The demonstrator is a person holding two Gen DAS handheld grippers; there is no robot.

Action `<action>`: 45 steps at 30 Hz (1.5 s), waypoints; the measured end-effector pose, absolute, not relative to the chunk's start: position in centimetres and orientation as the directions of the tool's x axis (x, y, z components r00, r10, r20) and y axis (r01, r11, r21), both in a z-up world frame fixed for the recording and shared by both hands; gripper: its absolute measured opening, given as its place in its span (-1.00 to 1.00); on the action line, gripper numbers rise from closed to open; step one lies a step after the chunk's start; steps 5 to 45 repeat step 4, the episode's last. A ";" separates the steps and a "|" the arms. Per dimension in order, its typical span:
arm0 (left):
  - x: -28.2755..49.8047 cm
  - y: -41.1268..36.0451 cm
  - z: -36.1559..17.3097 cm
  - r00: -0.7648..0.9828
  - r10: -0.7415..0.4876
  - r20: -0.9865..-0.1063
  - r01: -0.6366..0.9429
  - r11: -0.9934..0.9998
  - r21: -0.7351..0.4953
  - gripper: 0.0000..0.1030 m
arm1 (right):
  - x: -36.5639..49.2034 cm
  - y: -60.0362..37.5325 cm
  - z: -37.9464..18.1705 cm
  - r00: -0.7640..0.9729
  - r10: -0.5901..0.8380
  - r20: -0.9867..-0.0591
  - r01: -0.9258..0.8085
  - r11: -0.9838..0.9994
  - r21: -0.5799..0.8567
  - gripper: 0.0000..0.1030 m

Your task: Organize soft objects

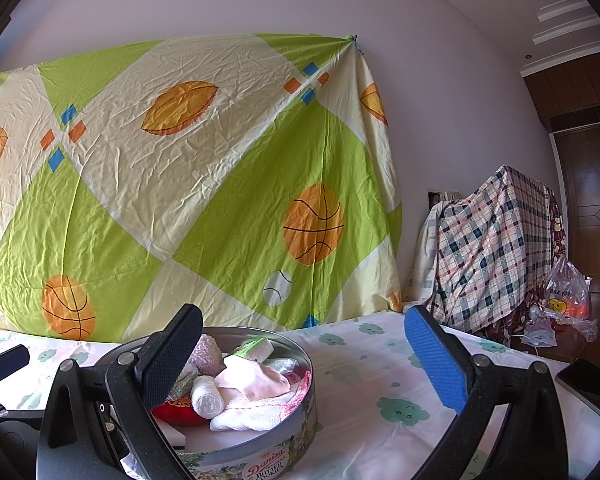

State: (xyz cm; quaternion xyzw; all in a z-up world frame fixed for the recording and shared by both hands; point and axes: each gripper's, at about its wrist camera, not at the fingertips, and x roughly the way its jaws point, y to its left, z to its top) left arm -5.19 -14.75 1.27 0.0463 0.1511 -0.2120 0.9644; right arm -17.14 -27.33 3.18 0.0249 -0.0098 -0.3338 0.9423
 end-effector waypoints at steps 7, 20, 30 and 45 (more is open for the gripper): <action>-5.3 -14.8 1.3 0.865 -0.397 -0.308 0.427 0.904 0.034 1.00 | -17.1 -27.4 3.2 0.777 -0.629 0.001 0.628 0.776 0.053 0.99; -5.3 -14.8 1.3 0.865 -0.397 -0.308 0.427 0.904 0.034 1.00 | -17.1 -27.4 3.2 0.777 -0.629 0.001 0.628 0.776 0.053 0.99; -5.3 -14.8 1.3 0.865 -0.397 -0.308 0.427 0.904 0.034 1.00 | -17.1 -27.4 3.2 0.777 -0.629 0.001 0.628 0.776 0.053 0.99; -5.3 -14.8 1.3 0.865 -0.397 -0.308 0.427 0.904 0.034 1.00 | -17.1 -27.4 3.2 0.777 -0.629 0.001 0.628 0.776 0.053 0.99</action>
